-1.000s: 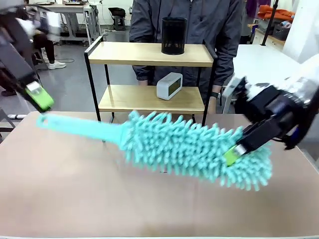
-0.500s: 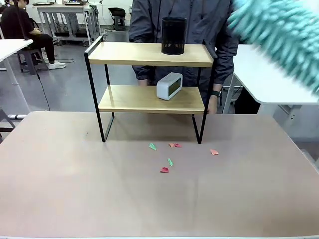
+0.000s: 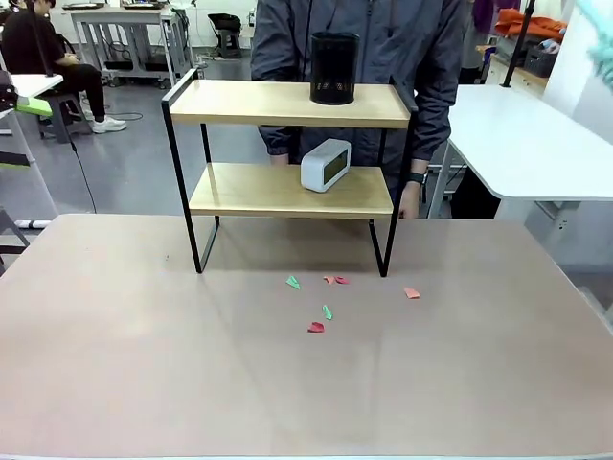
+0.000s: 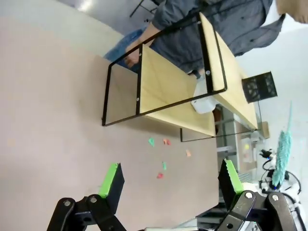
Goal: Clean the shelf.
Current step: Hand the Duster back to the human.
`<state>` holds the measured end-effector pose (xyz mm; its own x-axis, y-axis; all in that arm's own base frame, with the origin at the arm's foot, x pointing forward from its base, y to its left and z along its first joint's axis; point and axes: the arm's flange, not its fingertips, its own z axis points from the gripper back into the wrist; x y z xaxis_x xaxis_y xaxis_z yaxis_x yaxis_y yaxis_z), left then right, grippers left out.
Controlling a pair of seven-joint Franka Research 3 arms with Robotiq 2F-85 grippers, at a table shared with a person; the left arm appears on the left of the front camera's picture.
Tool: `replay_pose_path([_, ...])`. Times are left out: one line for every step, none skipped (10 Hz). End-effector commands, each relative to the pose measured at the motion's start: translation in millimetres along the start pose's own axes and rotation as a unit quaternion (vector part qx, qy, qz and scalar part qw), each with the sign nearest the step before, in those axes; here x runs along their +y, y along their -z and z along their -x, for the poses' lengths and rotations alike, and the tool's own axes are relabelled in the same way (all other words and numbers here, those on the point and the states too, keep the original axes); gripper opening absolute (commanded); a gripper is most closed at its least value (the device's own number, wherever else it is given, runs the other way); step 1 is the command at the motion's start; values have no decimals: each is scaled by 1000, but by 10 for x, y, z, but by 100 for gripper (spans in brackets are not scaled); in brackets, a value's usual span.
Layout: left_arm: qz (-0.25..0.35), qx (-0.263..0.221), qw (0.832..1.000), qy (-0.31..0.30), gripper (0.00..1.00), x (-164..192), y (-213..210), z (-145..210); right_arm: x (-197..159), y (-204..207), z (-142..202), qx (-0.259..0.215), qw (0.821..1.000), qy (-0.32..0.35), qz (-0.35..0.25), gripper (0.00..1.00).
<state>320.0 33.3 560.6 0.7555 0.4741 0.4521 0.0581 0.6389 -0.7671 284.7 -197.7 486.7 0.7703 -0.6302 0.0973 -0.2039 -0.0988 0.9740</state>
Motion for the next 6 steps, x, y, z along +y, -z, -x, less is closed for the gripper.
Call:
replay_pose_path([-1,8,999,37,100,-111,-239,49,-259,256,-44,-40,991,71,102,0])
replay_pose_path([-1,8,999,37,100,-111,-239,49,-499,300,-143,10,981,119,153,0])
replay_pose_path([-1,8,999,37,100,-111,-239,49,-686,349,-171,37,969,142,200,0])
replay_pose_path([-1,8,999,37,100,-111,-239,49,-741,431,-189,61,965,145,210,0])
replay_pose_path([-1,8,999,37,100,-111,-239,49,-772,522,-166,73,963,137,219,0])
replay_pose_path([-1,8,999,37,100,-111,-239,49,-815,582,-156,78,961,139,224,0])
